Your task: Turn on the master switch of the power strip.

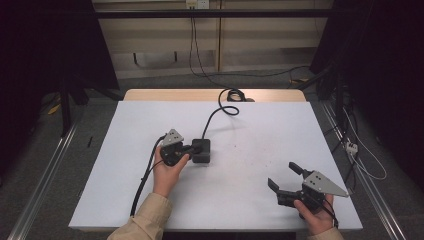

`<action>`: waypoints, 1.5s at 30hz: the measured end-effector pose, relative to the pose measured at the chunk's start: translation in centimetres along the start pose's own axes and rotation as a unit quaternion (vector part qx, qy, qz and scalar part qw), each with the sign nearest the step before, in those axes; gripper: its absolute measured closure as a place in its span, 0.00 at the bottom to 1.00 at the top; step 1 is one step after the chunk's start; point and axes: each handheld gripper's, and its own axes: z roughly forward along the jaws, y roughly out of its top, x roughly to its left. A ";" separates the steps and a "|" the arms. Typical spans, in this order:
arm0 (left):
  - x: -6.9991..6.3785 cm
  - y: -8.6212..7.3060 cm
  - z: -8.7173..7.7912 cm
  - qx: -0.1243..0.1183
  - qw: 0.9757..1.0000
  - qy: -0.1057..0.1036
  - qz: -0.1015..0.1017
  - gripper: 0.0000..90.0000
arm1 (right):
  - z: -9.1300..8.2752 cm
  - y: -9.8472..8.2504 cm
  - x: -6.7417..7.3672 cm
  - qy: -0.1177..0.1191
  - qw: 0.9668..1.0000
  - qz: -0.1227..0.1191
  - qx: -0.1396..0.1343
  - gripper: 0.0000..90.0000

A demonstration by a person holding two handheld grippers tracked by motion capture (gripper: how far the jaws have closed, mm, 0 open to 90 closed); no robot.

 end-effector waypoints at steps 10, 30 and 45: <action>-0.1 0.0 0.0 0.002 1.000 0.001 -0.002 1.00 | -0.1 0.0 -0.1 -0.002 1.000 0.001 -0.002 0.08; 0.0 0.3 0.1 0.016 1.000 0.002 -0.005 1.00 | -0.2 0.1 -0.1 -0.006 1.000 0.003 -0.006 0.08; 0.0 0.3 0.1 0.012 1.000 0.003 -0.009 1.00 | -0.2 0.2 -0.2 -0.004 1.000 0.002 -0.008 0.08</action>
